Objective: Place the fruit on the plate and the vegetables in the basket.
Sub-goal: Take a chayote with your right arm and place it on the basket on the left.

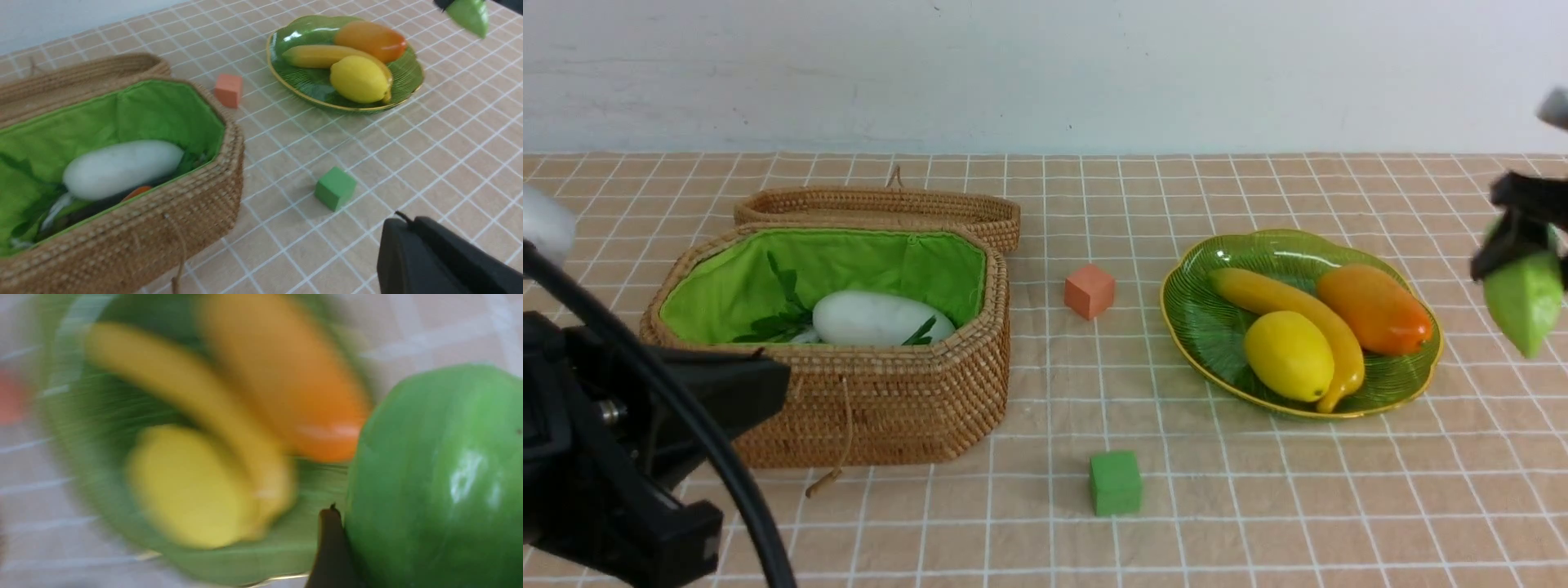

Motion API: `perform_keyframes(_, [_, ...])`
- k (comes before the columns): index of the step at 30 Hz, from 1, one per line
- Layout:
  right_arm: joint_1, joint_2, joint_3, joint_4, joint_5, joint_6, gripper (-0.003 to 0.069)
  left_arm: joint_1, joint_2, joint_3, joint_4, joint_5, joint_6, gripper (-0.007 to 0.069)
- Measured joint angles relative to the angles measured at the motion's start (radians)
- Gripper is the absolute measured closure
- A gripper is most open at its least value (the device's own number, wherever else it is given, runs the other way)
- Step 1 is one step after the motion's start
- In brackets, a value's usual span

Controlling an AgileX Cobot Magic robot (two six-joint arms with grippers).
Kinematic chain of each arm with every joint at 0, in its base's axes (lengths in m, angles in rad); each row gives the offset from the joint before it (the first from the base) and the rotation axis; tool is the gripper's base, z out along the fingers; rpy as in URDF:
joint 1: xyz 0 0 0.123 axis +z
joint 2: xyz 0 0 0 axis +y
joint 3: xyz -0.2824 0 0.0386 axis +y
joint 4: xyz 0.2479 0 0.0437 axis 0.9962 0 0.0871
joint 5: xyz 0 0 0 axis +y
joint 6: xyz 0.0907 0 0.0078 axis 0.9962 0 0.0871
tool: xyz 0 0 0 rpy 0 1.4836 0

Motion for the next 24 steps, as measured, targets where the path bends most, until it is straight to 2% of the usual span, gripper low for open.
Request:
perform_keyframes(5, [0.390, -0.106, -0.071, 0.187, -0.114, -0.266, 0.0218, 0.000, -0.051, 0.000, 0.206, 0.091, -0.264, 0.0624])
perform_keyframes(6, [0.405, -0.106, -0.071, 0.187, -0.122, -0.278, 0.0218, 0.000, -0.051, 0.000, 0.206, 0.091, -0.264, 0.0624])
perform_keyframes(8, [0.573, -0.090, -0.080, 0.248, -0.234, -0.395, 0.0218, 0.000, -0.083, 0.000, 0.272, 0.130, -0.363, 0.0624])
perform_keyframes(11, [0.730, -0.031, -0.082, 0.270, -0.409, -0.513, 0.0218, 0.000, -0.098, 0.000, 0.290, 0.164, -0.395, 0.0624])
perform_keyframes(14, [0.822, 0.048, -0.082, 0.277, -0.580, -0.603, 0.0218, 0.000, -0.101, 0.000, 0.290, 0.188, -0.397, 0.0621])
perform_keyframes(17, [0.872, 0.128, -0.081, 0.277, -0.734, -0.678, 0.0210, 0.000, -0.101, 0.000, 0.277, 0.211, -0.385, 0.0620])
perform_keyframes(19, [0.886, 0.171, -0.080, 0.277, -0.803, -0.701, 0.0137, 0.000, -0.101, 0.000, 0.265, 0.219, -0.372, 0.0620])
perform_keyframes(22, [0.888, 0.196, -0.077, 0.277, -0.807, -0.708, -0.0001, 0.000, -0.101, 0.000, 0.257, 0.219, -0.352, 0.0617])
perform_keyframes(24, [0.886, 0.191, -0.076, 0.277, -0.789, -0.707, -0.0013, 0.000, -0.101, 0.000, 0.256, 0.219, -0.351, 0.0617])
